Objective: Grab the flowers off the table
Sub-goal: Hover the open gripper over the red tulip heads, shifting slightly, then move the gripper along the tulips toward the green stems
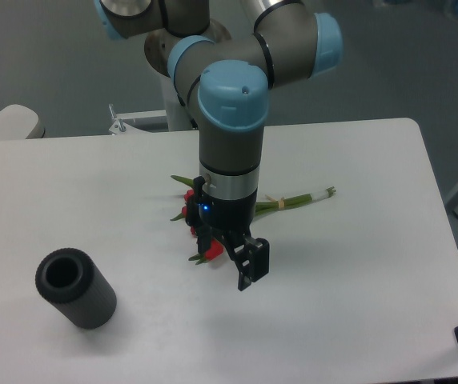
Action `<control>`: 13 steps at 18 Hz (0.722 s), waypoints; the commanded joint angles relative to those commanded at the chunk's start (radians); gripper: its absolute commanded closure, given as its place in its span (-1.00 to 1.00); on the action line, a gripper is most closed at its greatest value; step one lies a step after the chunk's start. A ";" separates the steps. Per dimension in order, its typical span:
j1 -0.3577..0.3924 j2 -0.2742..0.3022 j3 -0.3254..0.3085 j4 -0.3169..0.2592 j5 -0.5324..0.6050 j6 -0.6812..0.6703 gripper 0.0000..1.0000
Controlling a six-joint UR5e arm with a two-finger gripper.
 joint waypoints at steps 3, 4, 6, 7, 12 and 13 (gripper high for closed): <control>0.002 0.000 -0.003 -0.034 0.000 0.008 -0.97; 0.002 0.000 0.000 -0.046 0.006 0.012 -0.97; 0.006 -0.002 0.011 -0.083 0.043 0.047 -0.97; 0.009 -0.002 0.011 -0.100 0.063 0.087 -0.97; 0.040 -0.014 0.000 -0.141 0.101 0.222 -0.97; 0.046 -0.015 -0.005 -0.144 0.101 0.245 -0.97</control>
